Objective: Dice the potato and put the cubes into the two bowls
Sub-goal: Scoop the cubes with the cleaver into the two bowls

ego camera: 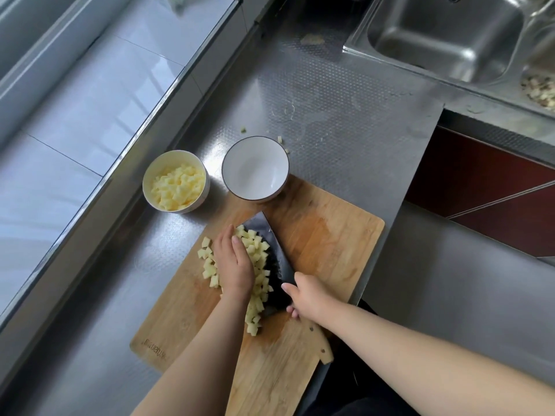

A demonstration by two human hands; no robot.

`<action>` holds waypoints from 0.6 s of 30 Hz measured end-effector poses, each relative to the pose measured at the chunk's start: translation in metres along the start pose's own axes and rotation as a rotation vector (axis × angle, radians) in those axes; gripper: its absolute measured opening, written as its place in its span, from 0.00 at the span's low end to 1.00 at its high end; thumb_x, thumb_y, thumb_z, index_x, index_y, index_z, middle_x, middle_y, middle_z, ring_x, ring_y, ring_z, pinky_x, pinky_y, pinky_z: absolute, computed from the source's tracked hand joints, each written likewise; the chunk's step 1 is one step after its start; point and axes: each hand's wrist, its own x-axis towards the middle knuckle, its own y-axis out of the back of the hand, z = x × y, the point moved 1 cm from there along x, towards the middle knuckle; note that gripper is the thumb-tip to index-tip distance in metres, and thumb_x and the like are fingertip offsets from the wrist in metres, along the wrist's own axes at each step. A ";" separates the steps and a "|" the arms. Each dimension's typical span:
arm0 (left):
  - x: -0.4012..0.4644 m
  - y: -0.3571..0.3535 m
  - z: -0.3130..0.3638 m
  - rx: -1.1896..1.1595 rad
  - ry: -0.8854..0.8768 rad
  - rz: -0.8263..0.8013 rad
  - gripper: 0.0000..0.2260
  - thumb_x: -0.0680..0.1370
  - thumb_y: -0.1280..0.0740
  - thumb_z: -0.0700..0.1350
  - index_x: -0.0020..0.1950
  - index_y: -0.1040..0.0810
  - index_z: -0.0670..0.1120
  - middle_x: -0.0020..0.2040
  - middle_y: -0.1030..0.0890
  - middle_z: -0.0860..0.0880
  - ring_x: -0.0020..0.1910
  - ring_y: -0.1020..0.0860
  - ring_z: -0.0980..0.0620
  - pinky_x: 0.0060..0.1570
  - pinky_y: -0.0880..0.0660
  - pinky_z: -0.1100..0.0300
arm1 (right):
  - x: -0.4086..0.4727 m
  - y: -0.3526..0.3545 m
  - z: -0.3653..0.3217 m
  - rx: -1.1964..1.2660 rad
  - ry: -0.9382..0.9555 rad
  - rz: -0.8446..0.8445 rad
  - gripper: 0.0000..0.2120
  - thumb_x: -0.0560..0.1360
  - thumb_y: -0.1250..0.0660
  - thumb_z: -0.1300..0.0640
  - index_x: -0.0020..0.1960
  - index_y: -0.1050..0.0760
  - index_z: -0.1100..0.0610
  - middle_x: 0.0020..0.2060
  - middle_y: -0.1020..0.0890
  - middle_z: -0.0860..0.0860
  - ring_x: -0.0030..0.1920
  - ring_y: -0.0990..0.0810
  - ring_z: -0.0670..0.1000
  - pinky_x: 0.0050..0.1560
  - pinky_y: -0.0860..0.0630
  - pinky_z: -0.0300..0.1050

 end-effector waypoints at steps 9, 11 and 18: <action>-0.021 0.012 0.007 -0.206 0.165 0.110 0.25 0.80 0.53 0.56 0.63 0.22 0.46 0.58 0.21 0.52 0.61 0.26 0.55 0.62 0.32 0.57 | -0.010 0.014 0.017 0.377 -0.024 -0.118 0.23 0.83 0.42 0.54 0.74 0.41 0.61 0.47 0.24 0.55 0.37 0.19 0.53 0.36 0.22 0.45; -0.024 0.019 0.012 -0.236 0.207 0.181 0.24 0.82 0.52 0.54 0.59 0.20 0.46 0.55 0.20 0.53 0.57 0.25 0.56 0.57 0.32 0.59 | -0.012 0.020 0.022 0.381 -0.010 -0.114 0.27 0.83 0.41 0.55 0.76 0.46 0.62 0.56 0.26 0.58 0.35 0.19 0.51 0.33 0.23 0.42; -0.013 0.029 0.014 -0.317 0.280 0.251 0.21 0.82 0.52 0.55 0.54 0.21 0.50 0.55 0.19 0.52 0.54 0.22 0.57 0.56 0.27 0.59 | -0.028 0.041 0.031 0.411 0.064 -0.126 0.08 0.82 0.41 0.54 0.54 0.34 0.60 0.47 0.25 0.58 0.33 0.18 0.49 0.35 0.20 0.44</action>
